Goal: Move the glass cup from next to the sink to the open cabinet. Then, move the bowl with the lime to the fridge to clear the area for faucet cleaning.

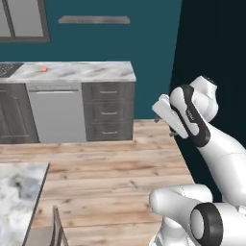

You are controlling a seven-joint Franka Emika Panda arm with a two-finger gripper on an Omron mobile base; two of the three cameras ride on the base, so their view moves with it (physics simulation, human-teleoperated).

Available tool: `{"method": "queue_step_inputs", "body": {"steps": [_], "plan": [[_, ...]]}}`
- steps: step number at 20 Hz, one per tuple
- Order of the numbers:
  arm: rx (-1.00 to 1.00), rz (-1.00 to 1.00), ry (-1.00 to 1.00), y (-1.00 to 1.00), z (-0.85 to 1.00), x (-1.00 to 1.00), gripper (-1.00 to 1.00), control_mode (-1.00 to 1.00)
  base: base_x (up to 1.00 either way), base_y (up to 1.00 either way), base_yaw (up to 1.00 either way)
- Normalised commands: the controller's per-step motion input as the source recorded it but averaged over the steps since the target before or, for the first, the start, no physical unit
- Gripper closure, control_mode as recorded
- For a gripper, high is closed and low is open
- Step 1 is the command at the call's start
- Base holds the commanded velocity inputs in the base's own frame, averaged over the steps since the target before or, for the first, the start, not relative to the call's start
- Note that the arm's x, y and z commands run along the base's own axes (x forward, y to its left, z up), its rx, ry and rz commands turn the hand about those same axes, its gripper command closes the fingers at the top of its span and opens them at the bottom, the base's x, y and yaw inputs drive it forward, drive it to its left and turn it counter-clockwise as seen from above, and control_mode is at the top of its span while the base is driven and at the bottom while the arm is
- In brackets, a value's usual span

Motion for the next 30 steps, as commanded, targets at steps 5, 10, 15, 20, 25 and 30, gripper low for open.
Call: {"method": "queue_step_inputs", "body": {"steps": [5, 10, 15, 20, 25, 30], "plan": [[0.0, 0.0, 0.0, 0.0, 0.0, 0.0, -1.0, 1.0, 1.0, -0.02, 0.33], [0.0, 0.0, 0.0, 0.0, 0.0, 0.0, -1.0, 1.0, 1.0, 0.01, 0.34], [0.0, 0.0, 0.0, 0.0, 0.0, 0.0, -1.0, 1.0, 1.0, 0.12, 0.37], [0.0, 0.0, 0.0, 0.0, 0.0, 0.0, -1.0, 1.0, 1.0, 0.4, 0.42], [0.0, 0.0, 0.0, 0.0, 0.0, 0.0, -1.0, 1.0, 1.0, 0.28, 0.36], [0.0, 0.0, 0.0, 0.0, 0.0, 0.0, -1.0, 1.0, 1.0, -0.33, 0.29]]}}
